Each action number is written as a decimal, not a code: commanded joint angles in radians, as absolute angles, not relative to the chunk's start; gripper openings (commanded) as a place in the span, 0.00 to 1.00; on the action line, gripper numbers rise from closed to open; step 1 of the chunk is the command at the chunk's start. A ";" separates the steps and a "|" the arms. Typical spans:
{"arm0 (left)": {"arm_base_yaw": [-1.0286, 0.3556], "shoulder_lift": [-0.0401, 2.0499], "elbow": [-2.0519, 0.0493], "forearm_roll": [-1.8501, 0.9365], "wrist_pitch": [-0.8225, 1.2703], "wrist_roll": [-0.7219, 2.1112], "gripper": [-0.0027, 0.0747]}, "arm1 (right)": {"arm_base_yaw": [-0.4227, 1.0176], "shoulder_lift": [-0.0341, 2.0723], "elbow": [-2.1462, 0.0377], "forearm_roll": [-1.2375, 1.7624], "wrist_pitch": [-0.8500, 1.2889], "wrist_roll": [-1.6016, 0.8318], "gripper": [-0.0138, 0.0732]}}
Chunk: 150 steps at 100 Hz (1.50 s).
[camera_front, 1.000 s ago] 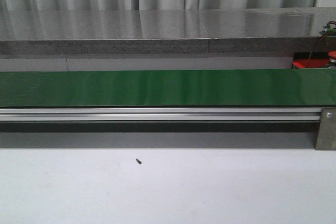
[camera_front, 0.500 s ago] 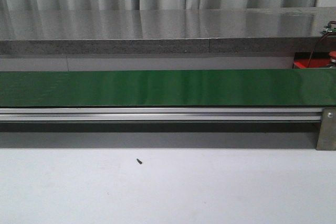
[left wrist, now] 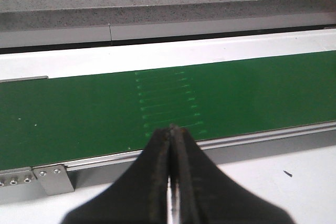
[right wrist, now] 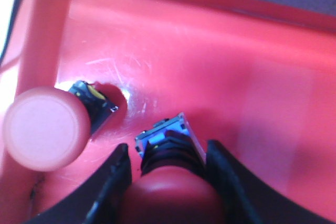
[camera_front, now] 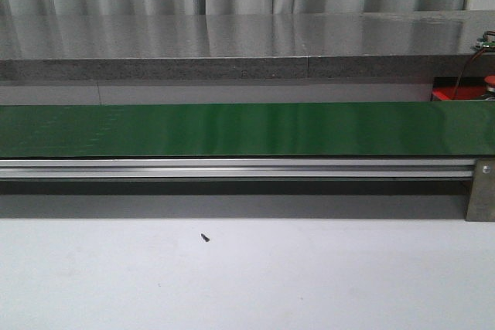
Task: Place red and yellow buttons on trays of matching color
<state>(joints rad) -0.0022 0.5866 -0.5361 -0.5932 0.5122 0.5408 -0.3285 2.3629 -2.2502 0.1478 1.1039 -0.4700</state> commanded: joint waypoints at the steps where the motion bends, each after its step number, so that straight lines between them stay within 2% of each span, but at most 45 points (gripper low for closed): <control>1: -0.011 0.587 -0.563 -0.623 0.451 0.541 0.01 | -0.334 2.310 -2.285 0.150 1.084 -0.466 0.25; 27: -0.011 0.587 -0.563 -0.623 0.451 0.541 0.01 | -0.334 2.332 -2.285 0.141 1.094 -0.466 0.26; 37: -0.011 0.587 -0.563 -0.623 0.451 0.541 0.01 | -0.334 2.329 -2.285 0.140 1.085 -0.466 0.31; 44: -0.011 0.587 -0.563 -0.623 0.451 0.541 0.01 | -0.334 2.329 -2.285 0.140 1.082 -0.466 0.42; 57: -0.011 0.587 -0.563 -0.623 0.451 0.541 0.01 | -0.334 2.328 -2.285 0.140 1.063 -0.466 0.72; 64: -0.011 0.587 -0.563 -0.623 0.451 0.541 0.01 | -0.334 2.327 -2.285 0.140 1.050 -0.466 0.77; 107: -0.011 0.587 -0.563 -0.623 0.451 0.541 0.01 | -0.334 2.222 -2.302 0.167 1.070 -0.429 0.76; 150: -0.011 0.587 -0.563 -0.623 0.451 0.541 0.01 | -0.254 1.936 -2.299 0.257 1.167 -0.404 0.72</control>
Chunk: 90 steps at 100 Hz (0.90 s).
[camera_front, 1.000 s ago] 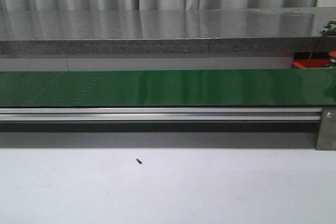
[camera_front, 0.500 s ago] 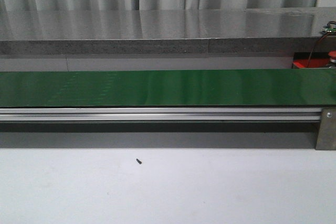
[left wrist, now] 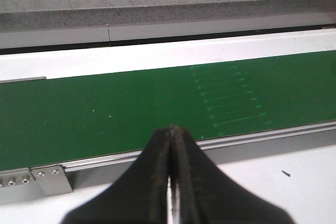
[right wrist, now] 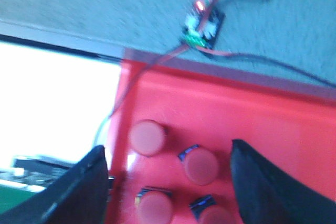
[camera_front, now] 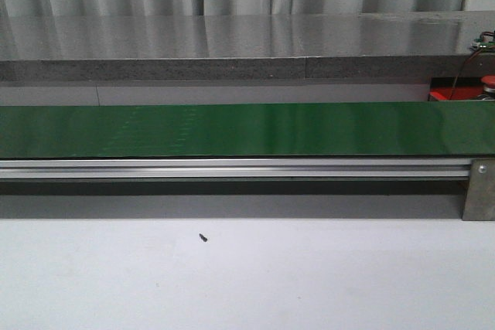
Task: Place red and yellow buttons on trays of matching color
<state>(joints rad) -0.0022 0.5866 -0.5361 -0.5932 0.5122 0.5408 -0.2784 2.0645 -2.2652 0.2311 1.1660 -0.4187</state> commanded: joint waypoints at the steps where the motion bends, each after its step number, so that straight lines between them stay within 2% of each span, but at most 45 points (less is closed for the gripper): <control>1: -0.011 0.587 -0.563 -0.623 0.451 0.541 0.01 | -0.252 1.931 -2.299 0.257 1.172 -0.403 0.72; 15: -0.011 0.587 -0.563 -0.623 0.451 0.541 0.01 | -0.213 1.827 -2.256 0.247 1.233 -0.375 0.72; 31: -0.011 0.587 -0.563 -0.623 0.451 0.541 0.01 | -0.183 1.655 -2.083 0.224 1.204 -0.371 0.72; 63: -0.011 0.587 -0.563 -0.623 0.451 0.541 0.01 | -0.169 1.259 -1.490 0.269 0.922 -0.387 0.72; 90: -0.011 0.587 -0.563 -0.623 0.451 0.541 0.01 | -0.085 0.981 -1.024 0.312 0.673 -0.401 0.72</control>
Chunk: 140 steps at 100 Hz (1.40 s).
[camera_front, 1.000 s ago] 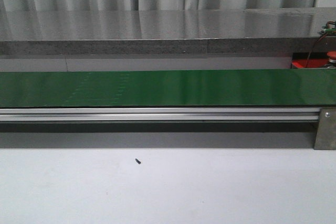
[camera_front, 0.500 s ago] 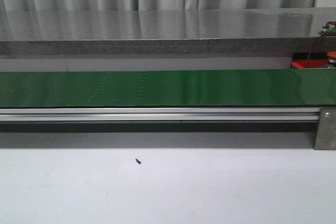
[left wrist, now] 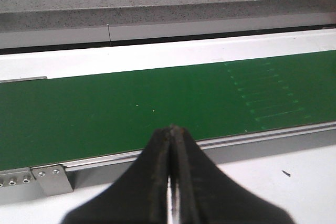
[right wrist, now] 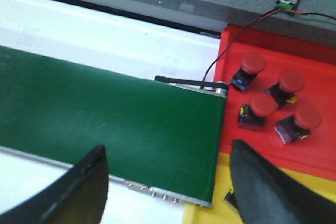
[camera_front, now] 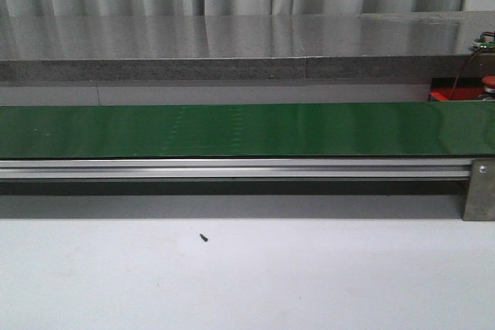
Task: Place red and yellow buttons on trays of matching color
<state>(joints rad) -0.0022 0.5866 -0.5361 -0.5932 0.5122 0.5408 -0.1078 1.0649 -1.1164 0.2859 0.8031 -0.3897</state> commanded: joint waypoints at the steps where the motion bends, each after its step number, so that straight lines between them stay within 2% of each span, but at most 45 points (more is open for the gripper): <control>1: -0.011 0.587 -0.563 -0.623 0.451 0.541 0.01 | -0.084 0.975 -1.014 0.312 0.671 -0.401 0.72; 17: -0.011 0.587 -0.563 -0.623 0.451 0.541 0.01 | -0.075 0.869 -0.838 0.312 0.620 -0.401 0.72; 24: -0.011 0.587 -0.563 -0.623 0.451 0.541 0.01 | -0.075 0.830 -0.790 0.312 0.605 -0.401 0.67; 31: -0.011 0.587 -0.563 -0.623 0.451 0.541 0.01 | -0.075 0.789 -0.763 0.312 0.600 -0.401 0.56; 57: -0.011 0.587 -0.563 -0.623 0.451 0.541 0.01 | -0.075 0.720 -0.754 0.312 0.593 -0.401 0.04; 140: -0.011 0.587 -0.563 -0.623 0.451 0.541 0.01 | -0.075 0.722 -0.754 0.312 0.595 -0.401 0.05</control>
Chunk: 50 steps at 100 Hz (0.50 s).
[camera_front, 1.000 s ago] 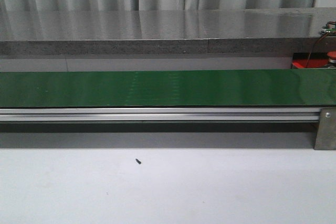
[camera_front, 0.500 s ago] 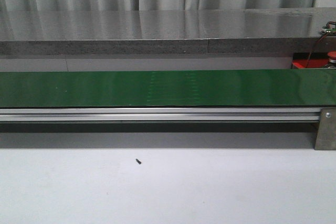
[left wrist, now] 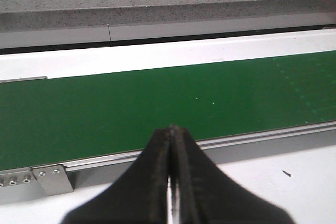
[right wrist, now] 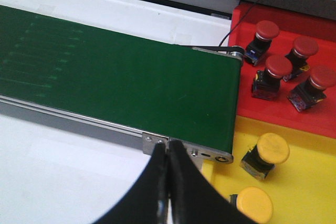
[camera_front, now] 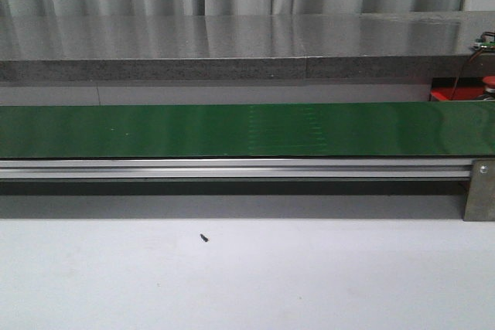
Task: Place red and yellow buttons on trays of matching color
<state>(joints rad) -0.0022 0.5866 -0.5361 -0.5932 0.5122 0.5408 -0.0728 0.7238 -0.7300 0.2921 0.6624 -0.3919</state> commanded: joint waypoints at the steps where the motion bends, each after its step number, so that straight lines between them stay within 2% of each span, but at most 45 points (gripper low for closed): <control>1: -0.011 0.587 -0.563 -0.623 0.451 0.541 0.01 | -0.075 0.722 -0.754 0.312 0.595 -0.401 0.05; 11: -0.011 0.587 -0.563 -0.614 0.455 0.541 0.02 | -0.075 0.722 -0.754 0.312 0.595 -0.401 0.05; 16: -0.011 0.587 -0.563 -0.605 0.459 0.541 0.07 | -0.075 0.722 -0.754 0.312 0.595 -0.401 0.05; 23: -0.011 0.587 -0.563 -0.595 0.468 0.541 0.20 | -0.075 0.722 -0.754 0.312 0.595 -0.401 0.05; 35: -0.011 0.587 -0.563 -0.593 0.473 0.541 0.52 | -0.075 0.722 -0.754 0.312 0.595 -0.401 0.05; 40: -0.011 0.587 -0.563 -0.593 0.473 0.541 0.62 | -0.075 0.722 -0.754 0.312 0.595 -0.401 0.05; 50: -0.011 0.587 -0.563 -0.593 0.479 0.541 0.72 | -0.075 0.722 -0.754 0.312 0.595 -0.401 0.05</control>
